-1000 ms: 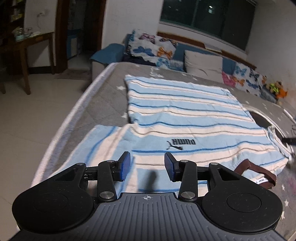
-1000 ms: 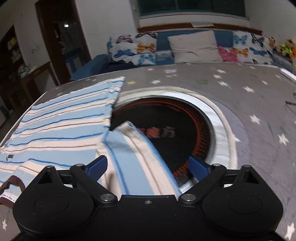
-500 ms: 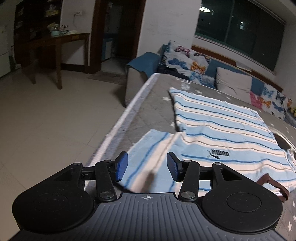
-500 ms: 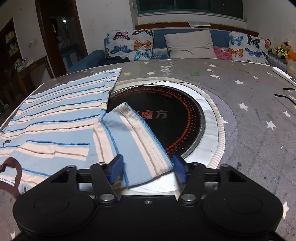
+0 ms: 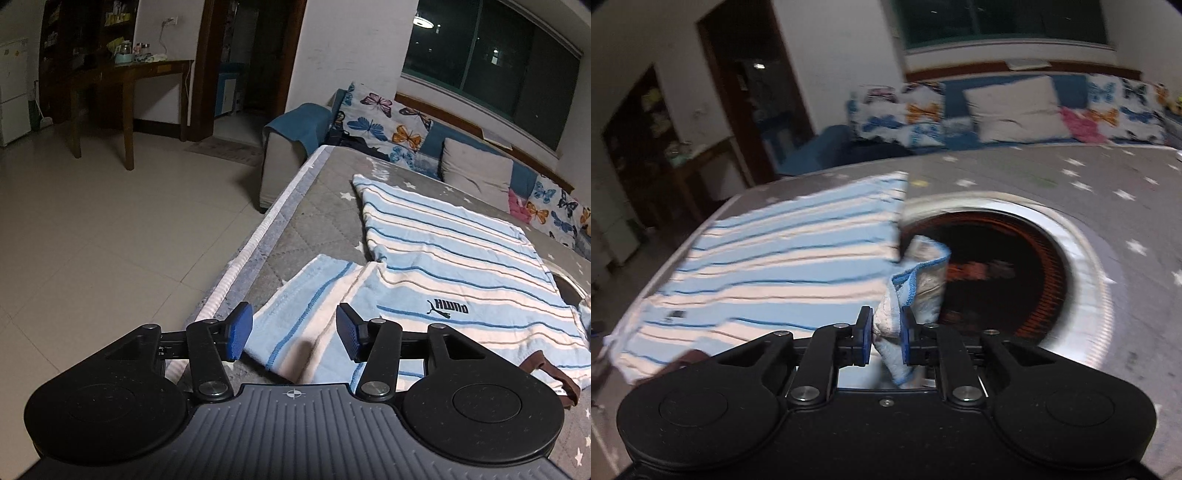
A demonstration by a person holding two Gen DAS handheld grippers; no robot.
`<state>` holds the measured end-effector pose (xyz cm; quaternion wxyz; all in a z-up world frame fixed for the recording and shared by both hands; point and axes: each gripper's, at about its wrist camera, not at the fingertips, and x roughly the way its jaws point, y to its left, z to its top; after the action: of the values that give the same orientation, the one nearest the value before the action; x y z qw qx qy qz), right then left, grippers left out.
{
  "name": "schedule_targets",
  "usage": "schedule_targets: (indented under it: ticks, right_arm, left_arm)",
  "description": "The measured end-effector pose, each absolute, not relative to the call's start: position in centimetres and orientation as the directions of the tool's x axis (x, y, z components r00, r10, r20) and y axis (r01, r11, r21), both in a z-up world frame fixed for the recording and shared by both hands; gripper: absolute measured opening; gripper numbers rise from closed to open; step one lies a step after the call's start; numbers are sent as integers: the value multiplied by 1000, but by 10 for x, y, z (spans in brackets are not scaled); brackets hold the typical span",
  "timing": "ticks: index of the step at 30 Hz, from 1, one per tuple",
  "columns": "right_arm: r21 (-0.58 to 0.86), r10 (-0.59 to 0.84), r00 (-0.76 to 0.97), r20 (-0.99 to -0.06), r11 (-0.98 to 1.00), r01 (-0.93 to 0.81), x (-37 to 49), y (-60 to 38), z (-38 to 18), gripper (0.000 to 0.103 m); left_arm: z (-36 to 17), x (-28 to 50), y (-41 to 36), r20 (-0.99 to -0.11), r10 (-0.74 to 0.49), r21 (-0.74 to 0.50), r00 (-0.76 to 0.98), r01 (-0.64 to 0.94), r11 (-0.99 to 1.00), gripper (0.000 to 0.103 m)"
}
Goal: Fold clothes
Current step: 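Grasp the sleeve with the right gripper and fold it onto the shirt body, then open the right gripper and release the folded sleeve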
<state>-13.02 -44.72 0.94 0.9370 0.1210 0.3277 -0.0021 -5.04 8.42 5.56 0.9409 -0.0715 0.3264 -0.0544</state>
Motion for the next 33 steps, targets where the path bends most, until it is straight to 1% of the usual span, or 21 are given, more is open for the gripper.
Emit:
schedule_targets:
  ticks: [11, 14, 15, 17, 19, 21, 24, 26, 29, 33]
  right_arm:
    - [274, 223, 784, -580, 959, -70, -113, -403, 17, 17]
    - [287, 263, 779, -569, 951, -112, -108, -391, 19, 26]
    - [291, 276, 777, -565, 949, -126, -107, -387, 20, 32]
    - [298, 303, 773, -558, 942, -154, -103, -379, 22, 37]
    - [293, 302, 783, -544, 943, -160, -111, -380, 31, 37]
    - [243, 250, 802, -542, 960, -135, -125, -386, 42, 37]
    - [199, 175, 797, -578, 978, -71, -116, -397, 38, 35]
    - [186, 163, 793, -587, 980, -64, -115, -399, 34, 30]
    - [166, 153, 794, -589, 984, -66, -117, -399, 29, 27]
    - [138, 139, 795, -591, 988, -70, -119, -398, 22, 26]
  left_arm:
    - [55, -56, 88, -605, -158, -189, 780, 52, 981, 55]
    - [54, -56, 89, -608, -160, -192, 778, 52, 980, 55]
    - [54, -56, 89, -609, -161, -192, 776, 52, 980, 55]
    - [54, -56, 89, -611, -160, -190, 775, 52, 980, 55]
    - [53, -55, 88, -613, -171, -199, 771, 58, 978, 55]
    - [52, -55, 88, -615, -178, -206, 768, 61, 977, 55]
    - [50, -57, 85, -618, -186, -212, 764, 67, 975, 55]
    - [48, -57, 84, -622, -190, -215, 760, 68, 974, 55]
    - [46, -58, 84, -629, -191, -220, 753, 62, 973, 55]
    - [46, -60, 85, -632, -188, -228, 752, 51, 972, 55]
